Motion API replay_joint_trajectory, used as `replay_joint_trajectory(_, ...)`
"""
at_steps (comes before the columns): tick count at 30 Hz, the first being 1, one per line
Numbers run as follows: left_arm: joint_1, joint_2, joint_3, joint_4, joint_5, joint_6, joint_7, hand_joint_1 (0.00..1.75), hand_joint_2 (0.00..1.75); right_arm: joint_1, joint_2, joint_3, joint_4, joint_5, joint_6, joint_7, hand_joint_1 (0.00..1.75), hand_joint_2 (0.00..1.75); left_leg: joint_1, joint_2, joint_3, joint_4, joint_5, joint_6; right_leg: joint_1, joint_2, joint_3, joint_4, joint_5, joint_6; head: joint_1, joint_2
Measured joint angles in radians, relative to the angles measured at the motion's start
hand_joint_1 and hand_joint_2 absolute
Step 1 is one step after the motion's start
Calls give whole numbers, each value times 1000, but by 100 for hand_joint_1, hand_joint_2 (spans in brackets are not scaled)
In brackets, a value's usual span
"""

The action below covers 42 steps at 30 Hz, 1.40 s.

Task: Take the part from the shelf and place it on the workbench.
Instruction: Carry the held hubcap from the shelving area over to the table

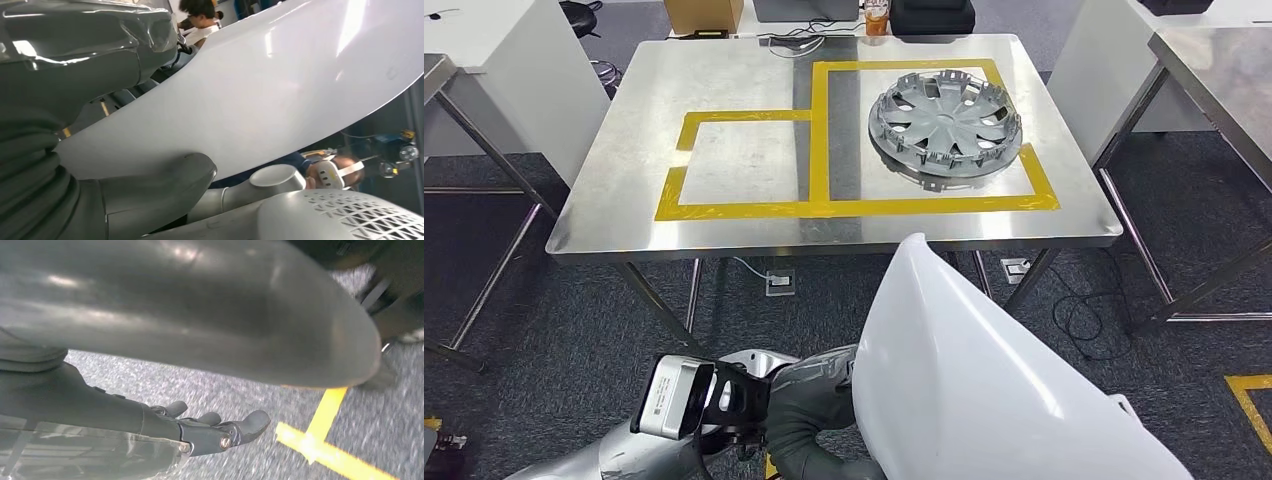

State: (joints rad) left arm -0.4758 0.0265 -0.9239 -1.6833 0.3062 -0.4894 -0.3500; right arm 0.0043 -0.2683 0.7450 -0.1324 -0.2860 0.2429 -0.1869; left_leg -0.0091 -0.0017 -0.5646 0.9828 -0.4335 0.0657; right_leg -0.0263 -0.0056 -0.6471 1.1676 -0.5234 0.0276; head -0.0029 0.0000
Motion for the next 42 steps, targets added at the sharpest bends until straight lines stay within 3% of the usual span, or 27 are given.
replay_joint_trajectory(2,2,-2,-4,2,-1,-1,0,175,175,2,-2,0,0,0,-1,0,0,0,-2,-4,6,1,-8,2,-1,1,-75,109,-26,2,1,0)
replay_joint_trajectory(3,3,-3,-6,2,-1,-1,1,175,175,3,-2,0,0,0,-1,0,0,0,-2,-8,10,1,-13,1,-2,1,-92,120,-18,9,1,0)
replay_joint_trajectory(4,3,-5,-7,2,-1,-1,1,175,175,4,-2,0,0,0,-1,0,0,0,-1,-11,17,2,-20,-2,-4,1,-87,90,8,20,1,0)
replay_joint_trajectory(6,3,-7,-8,2,-1,-1,1,175,175,5,-3,0,1,0,0,-1,0,0,-1,-14,31,10,-39,-12,-10,1,-34,-44,79,41,2,0)
replay_joint_trajectory(7,3,-7,-8,2,-1,-2,1,175,175,6,-3,0,1,0,1,-2,0,0,-2,-15,34,16,-53,-18,-11,2,-7,-100,101,41,3,0)
replay_joint_trajectory(9,2,-7,-8,2,-2,-2,2,175,175,5,-3,0,1,0,4,-4,0,0,-7,-16,34,25,-74,-27,-10,4,18,-144,106,22,3,0)
replay_joint_trajectory(12,-1,-7,-7,0,-2,-3,4,175,175,7,-2,-1,1,-1,4,-6,0,0,-2,-14,38,36,-94,-36,-8,6,30,-145,90,-7,2,0)
replay_joint_trajectory(14,-3,-8,-7,-3,-2,-3,4,175,175,9,-3,-1,1,-3,4,-6,0,0,3,-10,2,110,-124,-47,-11,7,44,-146,79,-19,0,0)
replay_joint_trajectory(16,-3,-6,-7,-4,-2,-2,4,175,175,12,-5,-1,1,-4,4,-6,0,0,6,-6,-88,250,-167,-56,-8,7,59,-146,63,-25,-2,0)
replay_joint_trajectory(17,-2,-5,-7,-4,-2,-2,5,175,175,13,-5,-1,1,-4,4,-6,0,0,8,-5,-134,308,-174,-57,-7,8,69,-146,55,-25,-2,0)
replay_joint_trajectory(18,-1,-5,-8,-4,-2,-3,5,175,175,15,-5,-1,1,-4,4,-6,0,0,8,-4,-165,334,-160,-55,-4,9,81,-146,45,-25,-3,0)
replay_joint_trajectory(19,-1,-5,-8,-4,-2,-3,5,175,175,16,-5,-1,1,-4,4,-6,0,0,7,-4,-177,319,-124,-49,-1,10,95,-146,35,-25,-3,0)
replay_joint_trajectory(20,-1,-5,-7,-5,-2,-3,5,175,175,16,-5,-1,1,-4,3,-6,0,0,4,-4,-170,266,-69,-38,4,10,112,-147,25,-25,-3,0)
replay_joint_trajectory(22,-3,-5,-7,-7,-2,-3,5,175,175,15,0,-1,1,-4,2,-7,0,0,-10,-6,-131,130,32,-3,8,14,137,-150,5,-23,1,0)
replay_joint_trajectory(24,-6,-6,-7,-8,-2,-2,5,175,175,11,5,-1,2,-4,2,-9,0,0,-23,-5,-104,62,59,21,7,17,147,-154,-8,-16,6,0)
replay_joint_trajectory(26,-9,-7,-6,-14,-3,-2,5,175,175,5,4,-2,2,-4,3,-13,0,0,-27,-4,-90,43,49,26,7,15,155,-167,-13,-8,5,0)
replay_joint_trajectory(28,-11,-10,-5,-21,-2,-2,5,175,175,4,3,-1,2,-3,3,-16,0,0,-21,-5,-60,6,49,26,7,11,158,-163,-19,-5,4,0)
replay_joint_trajectory(29,-13,-12,-5,-23,-2,-2,5,175,175,4,1,-1,1,-3,3,-17,0,0,-17,-5,-42,-13,49,25,7,9,141,-131,-28,-5,5,0)
replay_joint_trajectory(31,-13,-13,-6,-23,-1,-2,5,175,175,5,-4,-1,2,-3,3,-18,0,0,-15,-6,-21,-24,38,23,4,8,57,-5,-57,-4,5,0)
replay_joint_trajectory(33,-8,-13,-7,-23,-2,-2,5,175,175,8,-7,-1,3,-3,2,-18,0,0,-14,-8,-5,-24,21,17,-2,8,-31,96,-61,8,5,0)
replay_joint_trajectory(34,-7,-12,-7,-23,-2,-2,5,175,175,10,-8,-1,3,-3,2,-18,0,0,-12,-11,5,-22,11,12,-6,8,-51,96,-39,21,5,0)
replay_joint_trajectory(35,-6,-12,-7,-23,-2,-2,5,175,175,12,-8,-1,3,-3,2,-18,0,0,-10,-13,16,-18,0,7,-11,7,-49,55,-1,36,5,0)
replay_joint_trajectory(36,-6,-12,-7,-23,-2,-2,5,175,175,13,-8,-1,3,-3,2,-18,0,0,-8,-15,25,-11,-15,-1,-17,6,-32,-15,48,52,6,0)
replay_joint_trajectory(37,-6,-12,-7,-23,-2,-2,5,175,175,13,-7,-1,3,-3,2,-18,0,0,-9,-16,28,1,-31,-9,-20,5,-12,-76,84,60,8,0)
replay_joint_trajectory(39,-6,-12,-7,-24,-2,-2,6,175,175,13,-6,-1,4,-3,1,-19,0,0,-12,-17,26,23,-59,-23,-21,4,12,-142,112,46,9,0)
replay_joint_trajectory(41,-6,-12,-7,-25,-2,-1,6,175,175,11,-6,-2,5,-4,0,-19,0,0,-11,-17,27,30,-72,-29,-18,6,16,-139,99,17,6,0)
replay_joint_trajectory(42,-6,-12,-6,-27,-2,-1,5,175,175,11,-5,-2,5,-4,-1,-19,0,0,-8,-16,28,34,-78,-33,-18,7,19,-139,95,10,5,0)
